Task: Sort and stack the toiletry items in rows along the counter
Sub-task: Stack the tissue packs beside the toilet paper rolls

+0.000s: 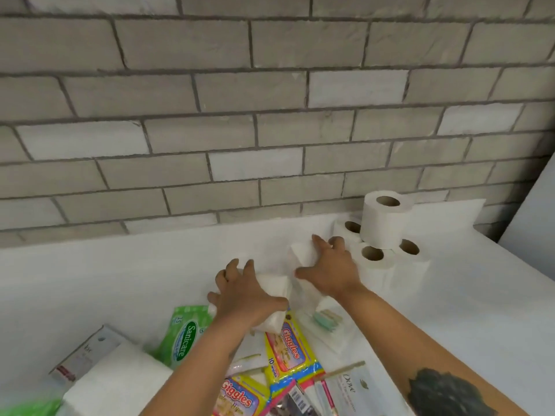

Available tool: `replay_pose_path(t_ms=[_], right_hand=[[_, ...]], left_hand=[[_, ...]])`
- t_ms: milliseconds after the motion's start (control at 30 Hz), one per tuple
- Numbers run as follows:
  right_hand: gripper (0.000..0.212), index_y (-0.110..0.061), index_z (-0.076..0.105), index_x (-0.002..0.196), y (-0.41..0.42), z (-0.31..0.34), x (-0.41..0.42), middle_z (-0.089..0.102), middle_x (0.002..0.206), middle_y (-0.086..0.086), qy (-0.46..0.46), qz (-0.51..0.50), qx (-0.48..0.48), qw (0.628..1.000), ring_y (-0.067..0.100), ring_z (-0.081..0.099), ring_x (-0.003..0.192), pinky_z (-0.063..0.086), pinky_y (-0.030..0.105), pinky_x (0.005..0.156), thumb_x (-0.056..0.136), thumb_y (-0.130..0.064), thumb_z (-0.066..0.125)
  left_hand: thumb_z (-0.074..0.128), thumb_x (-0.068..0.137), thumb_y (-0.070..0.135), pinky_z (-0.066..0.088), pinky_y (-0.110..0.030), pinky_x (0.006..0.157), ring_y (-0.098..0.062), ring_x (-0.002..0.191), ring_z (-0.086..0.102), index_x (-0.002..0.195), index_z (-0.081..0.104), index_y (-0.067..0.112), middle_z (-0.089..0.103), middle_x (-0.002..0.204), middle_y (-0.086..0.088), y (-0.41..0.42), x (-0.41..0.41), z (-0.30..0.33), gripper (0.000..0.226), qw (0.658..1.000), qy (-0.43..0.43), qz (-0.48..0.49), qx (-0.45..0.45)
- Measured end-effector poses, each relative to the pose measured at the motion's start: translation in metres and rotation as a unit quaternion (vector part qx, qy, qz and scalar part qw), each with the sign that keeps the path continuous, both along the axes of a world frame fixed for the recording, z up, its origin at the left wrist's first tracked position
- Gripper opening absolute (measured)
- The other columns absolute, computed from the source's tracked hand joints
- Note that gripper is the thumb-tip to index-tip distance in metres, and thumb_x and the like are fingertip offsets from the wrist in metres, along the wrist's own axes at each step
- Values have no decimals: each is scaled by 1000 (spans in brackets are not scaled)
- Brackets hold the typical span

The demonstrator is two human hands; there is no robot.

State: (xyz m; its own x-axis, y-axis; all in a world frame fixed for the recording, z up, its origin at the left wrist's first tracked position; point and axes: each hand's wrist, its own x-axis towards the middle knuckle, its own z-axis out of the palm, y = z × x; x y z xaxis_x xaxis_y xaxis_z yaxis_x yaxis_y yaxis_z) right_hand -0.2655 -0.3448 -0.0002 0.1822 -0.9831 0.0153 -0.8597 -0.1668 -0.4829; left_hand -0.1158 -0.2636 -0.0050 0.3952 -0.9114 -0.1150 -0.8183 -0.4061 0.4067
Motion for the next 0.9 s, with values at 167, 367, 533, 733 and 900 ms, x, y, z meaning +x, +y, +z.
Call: replay_pose_path(t_ms=[167,367,533,733,900], right_hand=[[87,-24,18,146,-39,-19,34,21,141,8,65,-16,18,998,34,37,123,38,42,97,75,-50,61],[85,-24,16,146,-68,-44,50,21,141,8,104,-35,50,993,34,36,124,37,43,97,78,-53,58],[88,-25,11,148,-70,-56,49,21,146,9,120,-19,52,991,34,32,129,33,45,102,80,-63,52],[51,-16,36,139,-40,-48,29,39,140,7,66,20,-74,995,26,35,128,32,37,106,94,-38,41],[28,-12,61,112,-13,-68,10,60,112,6,58,78,-133,986,28,54,107,45,38,93,87,-18,49]], left_hand=[[71,58,57,24,-48,106,-24,141,6,148,12,28,5,154,3,-15,18,-7,112,1000,-5,20,-11],[70,58,59,24,-47,106,-24,142,5,148,10,29,3,154,4,-33,31,-15,112,1000,-15,23,3],[70,60,59,24,-47,106,-24,142,5,148,10,29,3,154,4,-43,35,-20,111,1000,-22,11,13],[72,59,58,21,-51,110,-25,143,4,149,4,28,0,156,3,-66,39,-22,117,996,-58,-67,32],[77,59,53,6,-53,116,-27,144,0,150,-9,19,-5,156,-1,-91,37,-25,130,965,-120,-217,84]])
